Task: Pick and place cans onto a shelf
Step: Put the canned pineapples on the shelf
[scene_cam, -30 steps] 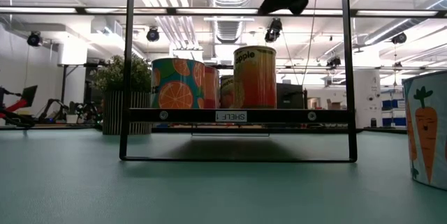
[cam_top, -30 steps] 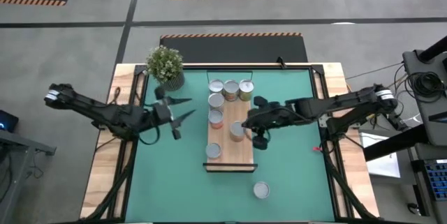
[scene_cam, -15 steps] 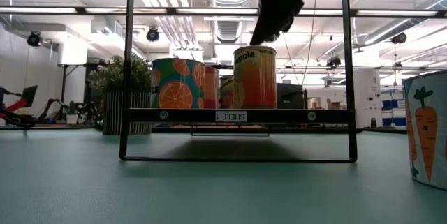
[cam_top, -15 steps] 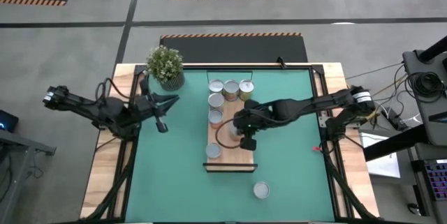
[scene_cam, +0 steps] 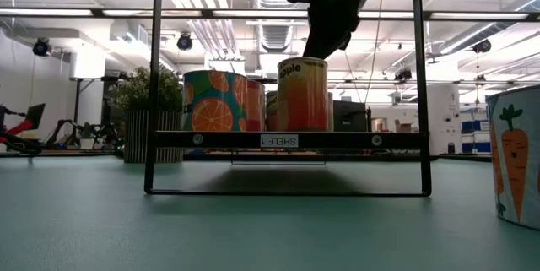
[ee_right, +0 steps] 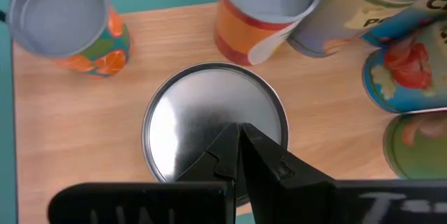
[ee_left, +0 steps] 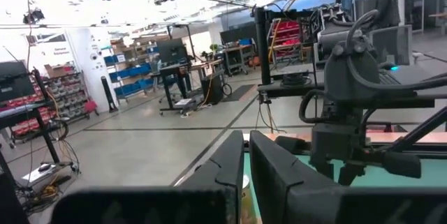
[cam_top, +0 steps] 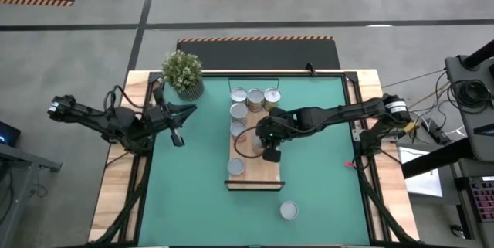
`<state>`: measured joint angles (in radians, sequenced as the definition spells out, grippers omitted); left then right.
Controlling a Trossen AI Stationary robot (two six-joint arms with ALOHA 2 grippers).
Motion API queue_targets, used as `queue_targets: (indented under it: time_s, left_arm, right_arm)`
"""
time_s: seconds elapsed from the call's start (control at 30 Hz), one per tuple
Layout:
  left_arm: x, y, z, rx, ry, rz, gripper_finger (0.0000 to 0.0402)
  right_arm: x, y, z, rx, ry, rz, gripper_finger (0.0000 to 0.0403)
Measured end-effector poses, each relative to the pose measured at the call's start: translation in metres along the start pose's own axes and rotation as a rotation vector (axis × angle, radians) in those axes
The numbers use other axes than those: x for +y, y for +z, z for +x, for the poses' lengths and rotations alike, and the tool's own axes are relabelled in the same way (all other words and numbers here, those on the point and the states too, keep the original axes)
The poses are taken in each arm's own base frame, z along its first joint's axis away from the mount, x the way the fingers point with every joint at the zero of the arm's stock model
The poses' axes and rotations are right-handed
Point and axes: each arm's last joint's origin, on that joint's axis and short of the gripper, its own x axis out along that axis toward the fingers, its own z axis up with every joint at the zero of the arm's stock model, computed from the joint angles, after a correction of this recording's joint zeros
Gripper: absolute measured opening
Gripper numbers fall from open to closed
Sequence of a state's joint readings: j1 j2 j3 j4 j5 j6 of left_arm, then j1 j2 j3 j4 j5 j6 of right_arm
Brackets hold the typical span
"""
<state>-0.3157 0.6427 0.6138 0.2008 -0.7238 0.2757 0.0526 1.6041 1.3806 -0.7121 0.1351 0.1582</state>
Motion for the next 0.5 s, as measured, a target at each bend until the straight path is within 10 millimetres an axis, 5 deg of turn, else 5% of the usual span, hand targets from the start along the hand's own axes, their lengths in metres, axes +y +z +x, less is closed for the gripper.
queue_targets:
  time_s: [0.5]
  left_arm:
    - [-0.002,0.0,0.002,0.004,-0.004,0.008,0.0008]
  right_arm:
    - [-0.028,0.005,0.012,-0.006,-0.069,0.041,0.0009]
